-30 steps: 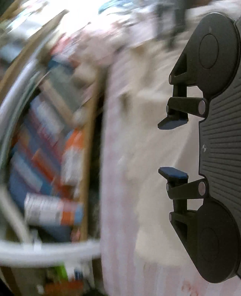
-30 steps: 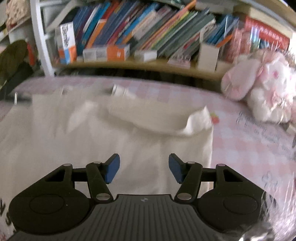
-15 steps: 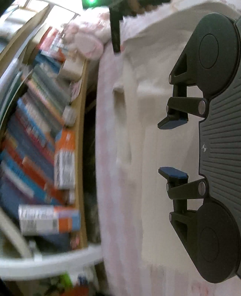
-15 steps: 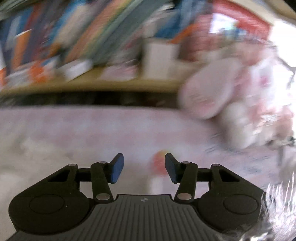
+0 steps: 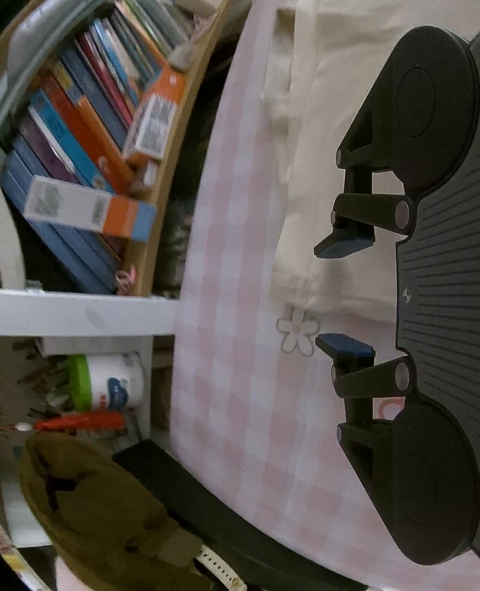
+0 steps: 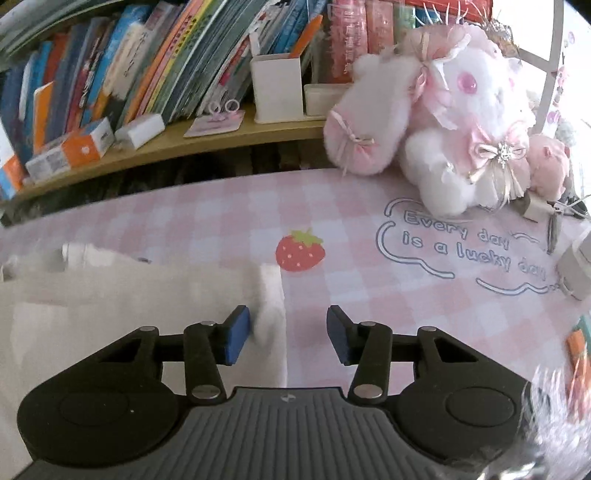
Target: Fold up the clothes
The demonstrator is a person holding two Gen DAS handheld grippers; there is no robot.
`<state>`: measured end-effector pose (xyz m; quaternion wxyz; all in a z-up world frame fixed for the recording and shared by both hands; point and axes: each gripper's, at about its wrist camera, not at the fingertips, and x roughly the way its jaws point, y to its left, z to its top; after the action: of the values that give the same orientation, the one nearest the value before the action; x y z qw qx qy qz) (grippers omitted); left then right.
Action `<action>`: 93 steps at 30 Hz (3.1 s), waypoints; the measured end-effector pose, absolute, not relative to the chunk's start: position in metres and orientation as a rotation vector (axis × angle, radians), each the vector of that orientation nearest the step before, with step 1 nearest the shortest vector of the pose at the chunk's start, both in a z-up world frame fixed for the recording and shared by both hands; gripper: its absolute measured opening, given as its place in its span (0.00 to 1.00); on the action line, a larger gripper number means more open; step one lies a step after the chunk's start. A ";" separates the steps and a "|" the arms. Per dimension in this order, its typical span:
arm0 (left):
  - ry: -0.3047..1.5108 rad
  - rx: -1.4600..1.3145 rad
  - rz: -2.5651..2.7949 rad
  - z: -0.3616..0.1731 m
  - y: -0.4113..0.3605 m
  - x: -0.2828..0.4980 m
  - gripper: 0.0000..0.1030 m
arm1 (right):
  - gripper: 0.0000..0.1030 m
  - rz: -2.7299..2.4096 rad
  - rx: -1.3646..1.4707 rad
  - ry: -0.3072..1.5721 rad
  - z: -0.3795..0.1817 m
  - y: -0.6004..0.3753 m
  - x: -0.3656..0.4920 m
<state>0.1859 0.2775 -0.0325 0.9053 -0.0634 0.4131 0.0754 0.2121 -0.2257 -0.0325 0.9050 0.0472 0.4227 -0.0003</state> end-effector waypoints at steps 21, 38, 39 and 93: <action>0.826 -0.141 0.187 -0.043 0.292 0.176 0.24 | 0.39 -0.044 0.118 0.850 -0.038 -0.222 0.216; 0.831 -0.169 -0.073 -0.011 0.200 0.010 0.73 | 0.41 -0.021 0.352 0.999 -0.015 -0.246 0.015; 0.850 -0.149 -0.083 -0.014 0.190 0.011 0.73 | 0.41 -0.033 0.387 0.997 -0.016 -0.248 0.010; 0.897 -0.305 0.284 -0.016 0.108 -0.075 0.95 | 0.76 0.167 -0.011 0.809 -0.006 -0.245 -0.038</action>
<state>-0.0748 0.1077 -0.0157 0.8801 -0.1464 0.4306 0.1362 -0.0384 -0.2449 -0.0064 0.9158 -0.0052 0.3932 0.0812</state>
